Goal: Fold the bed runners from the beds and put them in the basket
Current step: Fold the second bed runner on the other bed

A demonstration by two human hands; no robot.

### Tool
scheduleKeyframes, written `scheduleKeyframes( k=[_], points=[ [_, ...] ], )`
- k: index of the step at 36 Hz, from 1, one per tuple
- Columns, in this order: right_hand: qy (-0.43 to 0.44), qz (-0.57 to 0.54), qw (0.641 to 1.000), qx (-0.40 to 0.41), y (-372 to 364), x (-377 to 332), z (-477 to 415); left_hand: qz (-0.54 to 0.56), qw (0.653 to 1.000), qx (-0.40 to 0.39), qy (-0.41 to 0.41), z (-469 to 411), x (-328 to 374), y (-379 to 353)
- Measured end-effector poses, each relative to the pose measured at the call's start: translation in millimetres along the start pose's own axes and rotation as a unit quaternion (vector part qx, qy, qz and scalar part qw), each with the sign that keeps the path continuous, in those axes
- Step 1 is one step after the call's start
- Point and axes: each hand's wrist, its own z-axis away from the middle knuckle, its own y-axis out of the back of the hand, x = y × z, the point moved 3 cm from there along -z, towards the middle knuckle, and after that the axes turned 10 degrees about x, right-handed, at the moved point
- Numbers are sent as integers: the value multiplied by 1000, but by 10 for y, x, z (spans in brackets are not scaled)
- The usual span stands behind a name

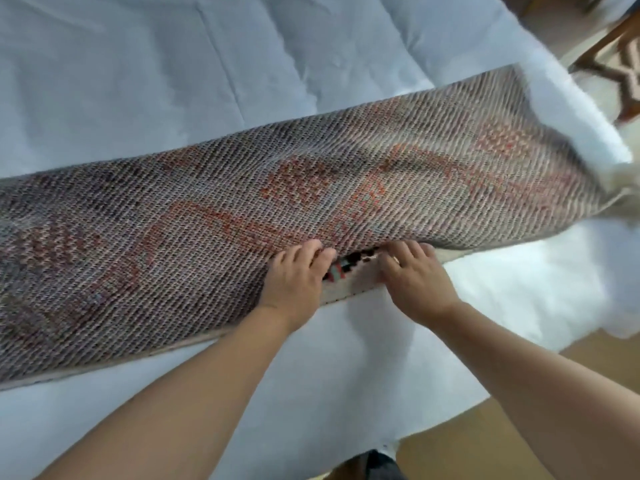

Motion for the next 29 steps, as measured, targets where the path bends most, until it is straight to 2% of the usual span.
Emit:
scheduleKeyframes(
  k=[7, 11, 14, 17, 22, 25, 29],
  points=[
    [15, 39, 998, 38, 10, 409, -211, -26, 990, -79, 110, -257, 84, 10],
    [28, 52, 998, 24, 49, 551, -349, -68, 995, -49, 44, -225, 132, -30],
    [21, 34, 999, 1, 66, 621, -417, -84, 996, 7, 9, -233, 213, -107],
    [7, -10, 1000, -9, 81, 706, -417, -82, 996, 28, 23, -325, 299, -180],
    [38, -50, 997, 33, 202, 803, -327, -94, 993, -12, 65, -582, 609, -202],
    [43, -68, 997, -8, 194, 855, -261, -61, 994, -17, 91, -721, 789, -179],
    [60, -19, 996, -60, 171, 893, -213, -2, 996, 11, 89, -608, 796, -112]
  ],
)
